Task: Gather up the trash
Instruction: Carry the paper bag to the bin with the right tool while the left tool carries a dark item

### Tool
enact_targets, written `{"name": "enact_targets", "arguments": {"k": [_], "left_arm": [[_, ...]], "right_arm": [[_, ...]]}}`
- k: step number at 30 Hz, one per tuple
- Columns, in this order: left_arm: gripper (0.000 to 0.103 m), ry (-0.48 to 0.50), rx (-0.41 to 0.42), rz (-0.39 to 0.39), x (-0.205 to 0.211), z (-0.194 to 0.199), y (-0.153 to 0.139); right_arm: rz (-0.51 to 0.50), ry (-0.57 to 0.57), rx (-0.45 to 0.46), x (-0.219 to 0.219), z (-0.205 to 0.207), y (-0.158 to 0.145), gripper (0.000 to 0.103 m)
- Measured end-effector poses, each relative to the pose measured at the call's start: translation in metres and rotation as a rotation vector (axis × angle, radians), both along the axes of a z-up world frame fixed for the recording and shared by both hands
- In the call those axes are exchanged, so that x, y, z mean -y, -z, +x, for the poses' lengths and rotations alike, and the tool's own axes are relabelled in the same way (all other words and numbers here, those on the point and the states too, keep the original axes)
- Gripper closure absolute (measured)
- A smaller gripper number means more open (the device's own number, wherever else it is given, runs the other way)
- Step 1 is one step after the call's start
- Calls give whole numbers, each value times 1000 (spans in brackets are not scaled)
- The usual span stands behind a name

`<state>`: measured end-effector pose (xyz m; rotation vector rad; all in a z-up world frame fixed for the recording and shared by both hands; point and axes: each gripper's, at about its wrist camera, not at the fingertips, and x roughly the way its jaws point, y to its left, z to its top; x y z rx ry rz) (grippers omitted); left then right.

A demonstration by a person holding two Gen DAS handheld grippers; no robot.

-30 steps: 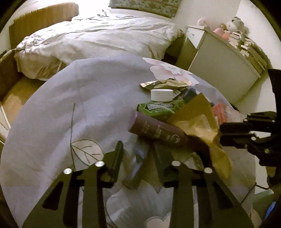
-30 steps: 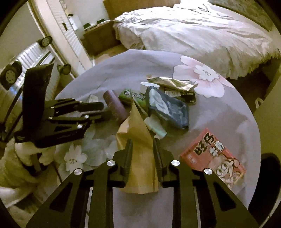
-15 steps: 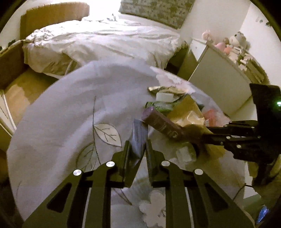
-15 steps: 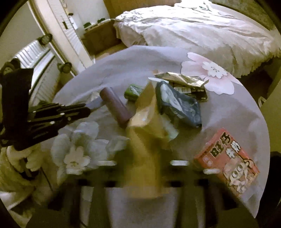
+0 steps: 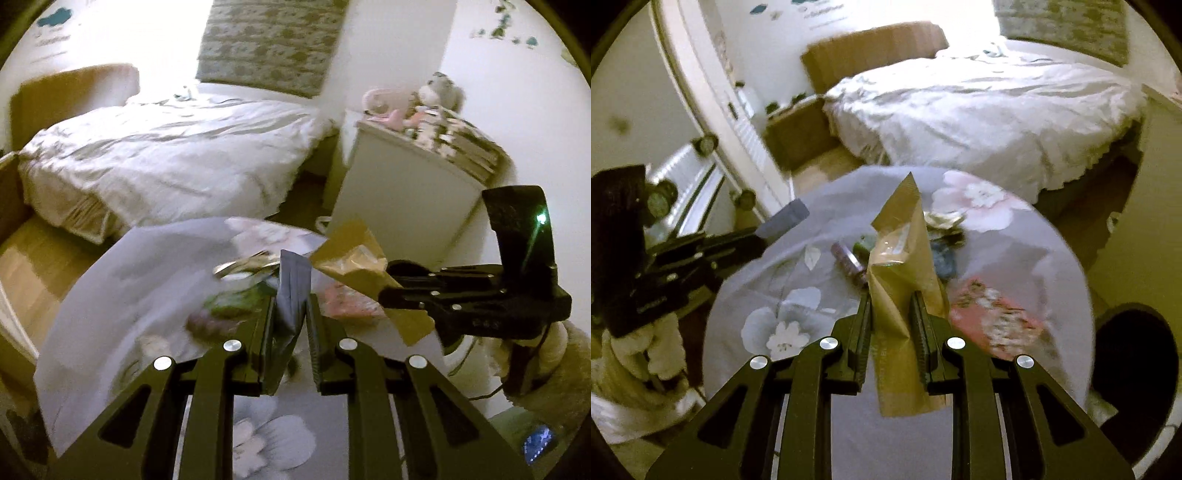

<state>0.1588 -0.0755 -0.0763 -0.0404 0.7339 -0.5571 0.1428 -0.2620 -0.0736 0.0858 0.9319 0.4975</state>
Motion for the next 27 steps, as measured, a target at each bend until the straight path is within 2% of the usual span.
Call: {"name": "enact_targets", "arguments": {"k": [5,11,20,27], "left_arm": [[85,69,11,-24,41,10,-9],[85,153,-8,-59,93,25,-7],[85,263,-109,-125,171,43,14],[85,304,-214,-129,217,59,46]], "right_arm": [[45,146,20,57,-1,-18,81],[91,322,24,124,-8,-20,81],[159,539,-53,209,-13,13,81],[167,622,-93,242,-11,43,81]]}}
